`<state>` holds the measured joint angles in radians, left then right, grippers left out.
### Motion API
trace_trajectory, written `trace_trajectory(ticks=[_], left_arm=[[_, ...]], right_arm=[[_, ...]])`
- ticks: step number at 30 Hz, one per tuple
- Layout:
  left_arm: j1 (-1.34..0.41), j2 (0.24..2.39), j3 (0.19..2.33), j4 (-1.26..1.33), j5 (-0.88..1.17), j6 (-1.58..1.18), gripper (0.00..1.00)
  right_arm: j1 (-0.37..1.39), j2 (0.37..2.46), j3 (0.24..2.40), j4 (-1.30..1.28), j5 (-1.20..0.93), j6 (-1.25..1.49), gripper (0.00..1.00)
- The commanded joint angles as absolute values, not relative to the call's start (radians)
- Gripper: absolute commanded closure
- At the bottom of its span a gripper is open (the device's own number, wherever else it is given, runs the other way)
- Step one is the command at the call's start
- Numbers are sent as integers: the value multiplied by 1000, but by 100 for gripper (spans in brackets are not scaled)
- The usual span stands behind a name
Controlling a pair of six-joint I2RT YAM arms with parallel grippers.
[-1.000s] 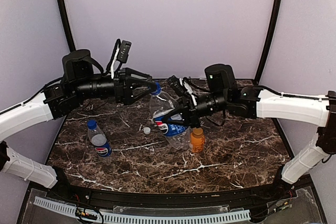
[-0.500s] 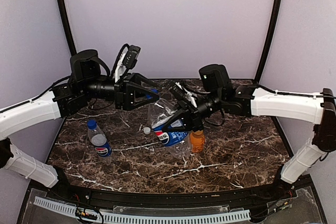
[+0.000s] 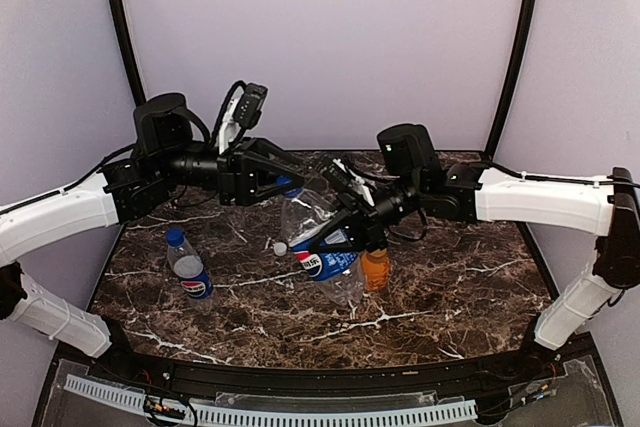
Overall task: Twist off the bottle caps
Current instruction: Unscrew the bottle cap from the plastic bottle.
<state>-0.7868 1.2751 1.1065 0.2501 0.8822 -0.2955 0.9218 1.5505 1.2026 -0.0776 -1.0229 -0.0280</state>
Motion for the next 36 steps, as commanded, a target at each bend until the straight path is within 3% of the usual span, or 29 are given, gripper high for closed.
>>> trace_trajectory(ticks=[1, 8, 12, 16, 19, 23, 27, 36], left_arm=[[-775, 1252, 1111, 300, 892, -314, 59], [-772, 1257, 1102, 300, 890, -322, 73], [-772, 1248, 1103, 253, 822, -318, 84], [-777, 1239, 1116, 184, 616, -350, 93], [-786, 1234, 1125, 137, 336, -421, 94], [-793, 1235, 1115, 111, 133, -536, 94], [-795, 1261, 1133, 96, 122, -550, 88], [-794, 1256, 1123, 183, 365, -446, 49]], right_arm=[[917, 1558, 1216, -55, -1045, -30, 99], [917, 1552, 1217, -52, -1020, -23, 99], [917, 1544, 1226, -69, -902, -5, 99], [917, 1533, 1248, -94, -676, 23, 98], [919, 1528, 1258, -93, -457, 53, 98], [920, 1527, 1254, -65, -283, 64, 99], [923, 1524, 1246, -43, -258, 64, 100], [921, 1509, 1205, -26, -411, 20, 99]])
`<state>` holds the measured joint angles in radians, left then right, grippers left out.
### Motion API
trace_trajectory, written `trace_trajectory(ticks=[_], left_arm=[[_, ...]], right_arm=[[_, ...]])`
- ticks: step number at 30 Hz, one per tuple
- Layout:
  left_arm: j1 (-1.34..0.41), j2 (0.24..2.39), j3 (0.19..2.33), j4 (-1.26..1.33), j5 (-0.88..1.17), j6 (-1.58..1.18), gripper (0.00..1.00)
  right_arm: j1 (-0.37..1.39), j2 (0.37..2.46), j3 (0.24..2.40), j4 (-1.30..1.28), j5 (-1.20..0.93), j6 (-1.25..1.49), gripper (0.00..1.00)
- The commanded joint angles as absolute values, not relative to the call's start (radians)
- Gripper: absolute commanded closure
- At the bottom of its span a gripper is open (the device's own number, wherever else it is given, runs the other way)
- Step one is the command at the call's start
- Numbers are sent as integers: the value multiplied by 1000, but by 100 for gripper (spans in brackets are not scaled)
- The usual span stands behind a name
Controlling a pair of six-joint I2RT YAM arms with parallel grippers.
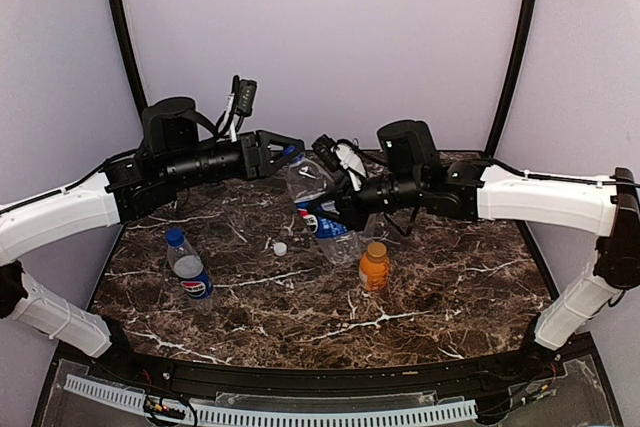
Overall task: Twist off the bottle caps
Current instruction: Unscrew the bottle cap from the plastic bottle.
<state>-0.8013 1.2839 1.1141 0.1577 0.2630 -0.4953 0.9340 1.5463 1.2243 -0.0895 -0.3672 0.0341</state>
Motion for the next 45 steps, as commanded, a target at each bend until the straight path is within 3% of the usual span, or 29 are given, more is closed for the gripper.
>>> trace_trajectory(ticks=[1, 5, 8, 15, 19, 30, 40, 45], left_arm=[[-793, 1253, 1123, 181, 378, -439, 43], [-791, 1230, 1123, 164, 450, -374, 28], [-786, 1207, 1121, 154, 524, -333, 22], [-770, 1186, 1110, 173, 750, -261, 23], [-769, 1206, 1098, 228, 878, -280, 28], [-769, 1253, 1093, 277, 933, -318, 46], [-769, 1256, 1085, 269, 929, -317, 72], [-769, 1247, 1083, 248, 863, -333, 87]], right_arm=[[920, 1505, 1200, -25, -430, 15, 99], [917, 1493, 1188, -33, -543, -12, 100], [916, 1489, 1190, -58, -665, -45, 99], [916, 1522, 1238, -144, -922, -98, 97], [916, 1539, 1261, -163, -995, -102, 96], [916, 1562, 1284, -174, -1043, -100, 96], [915, 1561, 1285, -172, -999, -90, 97], [916, 1555, 1302, -194, -824, -68, 98]])
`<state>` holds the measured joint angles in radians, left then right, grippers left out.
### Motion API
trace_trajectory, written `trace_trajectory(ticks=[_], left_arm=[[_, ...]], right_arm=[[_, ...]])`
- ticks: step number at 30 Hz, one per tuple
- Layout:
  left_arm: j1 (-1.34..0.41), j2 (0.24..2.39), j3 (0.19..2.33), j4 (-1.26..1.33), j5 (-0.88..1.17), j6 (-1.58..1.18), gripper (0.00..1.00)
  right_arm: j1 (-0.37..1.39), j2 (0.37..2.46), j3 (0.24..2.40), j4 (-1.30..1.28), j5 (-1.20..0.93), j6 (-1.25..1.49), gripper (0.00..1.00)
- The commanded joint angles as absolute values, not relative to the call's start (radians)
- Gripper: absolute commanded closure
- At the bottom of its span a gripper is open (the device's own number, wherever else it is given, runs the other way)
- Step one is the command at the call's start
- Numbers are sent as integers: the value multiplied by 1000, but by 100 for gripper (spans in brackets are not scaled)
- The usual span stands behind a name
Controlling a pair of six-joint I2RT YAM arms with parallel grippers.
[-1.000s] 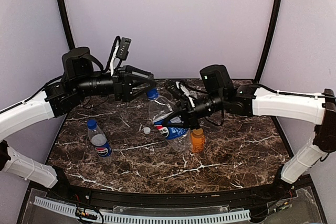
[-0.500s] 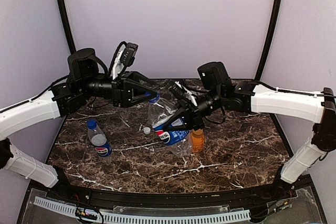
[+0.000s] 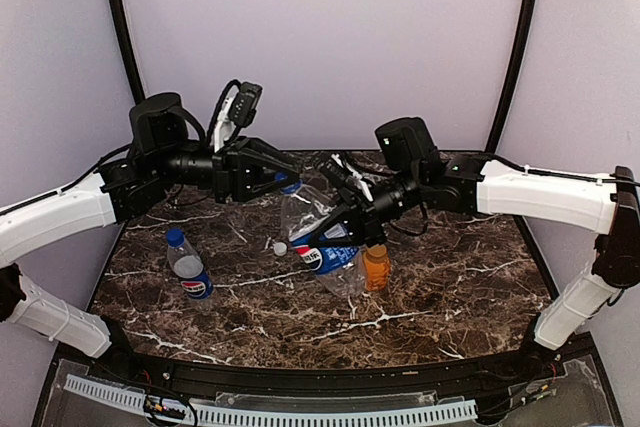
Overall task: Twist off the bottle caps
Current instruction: Unscrew the bottle cap from the plastic bottle.
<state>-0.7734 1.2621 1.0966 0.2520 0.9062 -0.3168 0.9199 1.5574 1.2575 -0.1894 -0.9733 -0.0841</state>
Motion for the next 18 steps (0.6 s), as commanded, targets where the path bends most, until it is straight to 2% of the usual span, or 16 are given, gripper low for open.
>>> trace_trajectory(ticks=[1, 6, 10, 14, 18], left_arm=[[-769, 1245, 1082, 244, 815, -341, 89], [-774, 1234, 1103, 176, 523, -469, 91], [-780, 1229, 1118, 113, 298, -569, 86], [-783, 1229, 1121, 74, 224, -624, 85], [-782, 1239, 1112, 108, 273, -595, 72]], right_arm=[[916, 1552, 1308, -207, -778, -66, 98], [918, 1536, 1324, -213, -532, -43, 99], [926, 1527, 1293, -159, -340, -18, 99], [939, 1517, 1260, -111, -256, -7, 99], [943, 1512, 1248, -94, -292, -13, 99]])
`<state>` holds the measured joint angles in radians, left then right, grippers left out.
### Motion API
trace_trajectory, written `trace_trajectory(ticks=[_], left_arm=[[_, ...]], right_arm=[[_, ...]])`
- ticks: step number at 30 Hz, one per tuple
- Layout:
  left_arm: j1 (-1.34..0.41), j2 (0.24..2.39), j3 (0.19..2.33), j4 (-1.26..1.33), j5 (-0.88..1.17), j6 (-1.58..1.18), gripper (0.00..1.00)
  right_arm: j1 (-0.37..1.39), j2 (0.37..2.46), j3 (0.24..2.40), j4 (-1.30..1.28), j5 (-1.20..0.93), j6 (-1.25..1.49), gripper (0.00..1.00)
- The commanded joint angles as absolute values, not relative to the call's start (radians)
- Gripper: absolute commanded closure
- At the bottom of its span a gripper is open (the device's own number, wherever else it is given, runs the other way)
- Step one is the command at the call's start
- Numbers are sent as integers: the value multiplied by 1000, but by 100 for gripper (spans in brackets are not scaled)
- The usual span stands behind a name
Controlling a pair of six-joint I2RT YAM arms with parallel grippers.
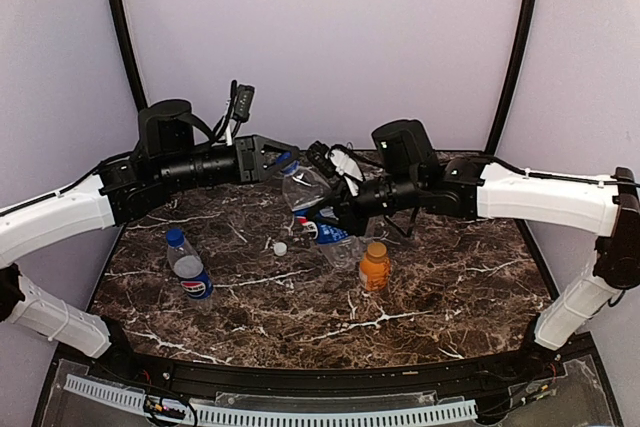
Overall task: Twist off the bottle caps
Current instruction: Unscrew the bottle cap from the plastic bottle.
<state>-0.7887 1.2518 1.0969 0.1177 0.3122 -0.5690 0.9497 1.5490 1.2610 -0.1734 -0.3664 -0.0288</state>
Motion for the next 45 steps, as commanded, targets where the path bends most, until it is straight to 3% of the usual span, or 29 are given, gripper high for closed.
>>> trace_trajectory(ticks=[1, 7, 11, 15, 19, 25, 33, 39, 45], left_arm=[[-782, 1237, 1107, 127, 285, -589, 70], [-781, 1198, 1089, 178, 386, -468, 48], [-781, 1158, 1082, 173, 446, -384, 28], [-780, 1129, 1080, 145, 532, -306, 21], [-779, 1118, 1080, 145, 678, -256, 20], [-780, 1127, 1063, 223, 810, -243, 24], [-781, 1185, 1073, 247, 877, -259, 37], [-781, 1194, 1067, 253, 883, -267, 50], [-781, 1197, 1067, 250, 850, -281, 72]], right_arm=[[942, 1512, 1245, -95, -310, -18, 99], [940, 1506, 1224, -100, -447, -55, 100], [939, 1506, 1214, -113, -543, -84, 100], [933, 1506, 1211, -115, -709, -94, 100], [927, 1527, 1237, -130, -885, -96, 99], [928, 1563, 1285, -157, -1036, -94, 98], [928, 1587, 1311, -164, -1077, -84, 98], [928, 1592, 1314, -161, -1073, -82, 98], [928, 1591, 1310, -164, -980, -69, 97]])
